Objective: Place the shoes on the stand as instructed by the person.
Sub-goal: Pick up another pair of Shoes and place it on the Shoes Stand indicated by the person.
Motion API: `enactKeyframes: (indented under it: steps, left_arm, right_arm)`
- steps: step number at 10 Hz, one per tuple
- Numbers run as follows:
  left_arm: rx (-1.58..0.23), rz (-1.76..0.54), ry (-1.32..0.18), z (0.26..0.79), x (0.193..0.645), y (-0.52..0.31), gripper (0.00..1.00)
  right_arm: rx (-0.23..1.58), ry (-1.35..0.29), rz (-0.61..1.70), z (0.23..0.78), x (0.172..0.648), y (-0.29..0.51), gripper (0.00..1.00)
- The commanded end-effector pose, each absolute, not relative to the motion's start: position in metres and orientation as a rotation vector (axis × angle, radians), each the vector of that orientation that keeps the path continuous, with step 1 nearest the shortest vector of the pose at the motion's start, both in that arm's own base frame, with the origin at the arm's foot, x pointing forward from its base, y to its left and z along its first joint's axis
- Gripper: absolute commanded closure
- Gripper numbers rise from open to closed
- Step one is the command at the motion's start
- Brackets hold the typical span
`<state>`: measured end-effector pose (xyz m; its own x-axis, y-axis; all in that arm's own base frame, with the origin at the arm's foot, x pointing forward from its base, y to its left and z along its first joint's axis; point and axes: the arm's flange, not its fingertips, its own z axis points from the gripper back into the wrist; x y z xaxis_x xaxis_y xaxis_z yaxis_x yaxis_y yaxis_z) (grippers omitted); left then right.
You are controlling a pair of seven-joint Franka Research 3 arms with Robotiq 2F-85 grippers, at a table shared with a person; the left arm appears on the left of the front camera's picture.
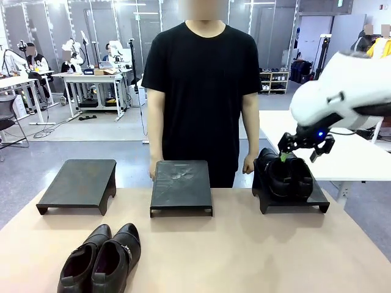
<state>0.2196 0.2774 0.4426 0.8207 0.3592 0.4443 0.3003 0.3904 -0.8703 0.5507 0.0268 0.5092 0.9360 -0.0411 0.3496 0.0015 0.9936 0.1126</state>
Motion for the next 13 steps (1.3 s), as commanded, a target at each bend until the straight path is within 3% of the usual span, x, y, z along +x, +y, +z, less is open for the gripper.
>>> enactKeyframes:
  steps: [1, 6, 11, 13]
  left_arm:
    - [-1.203, 0.021, -0.664, 0.442, 0.219, 0.279, 0.0]
    - [-1.203, 0.021, -0.664, 0.442, 0.219, 0.279, 0.0]
    - [-1.203, 0.021, -0.664, 0.442, 0.219, 0.279, 0.0]
    - [-1.203, 0.021, -0.664, 0.442, 0.219, 0.279, 0.0]
  right_arm:
    - [0.22, -0.289, 0.007, 0.521, 0.518, 0.001, 0.0]
    - [0.634, -0.23, 0.057, 0.519, 0.415, -0.124, 0.0]
    - [1.2, -0.279, 0.133, 0.432, 0.339, -0.236, 0.0]
    - [1.294, -0.279, 0.074, 0.398, 0.329, -0.25, 0.0]
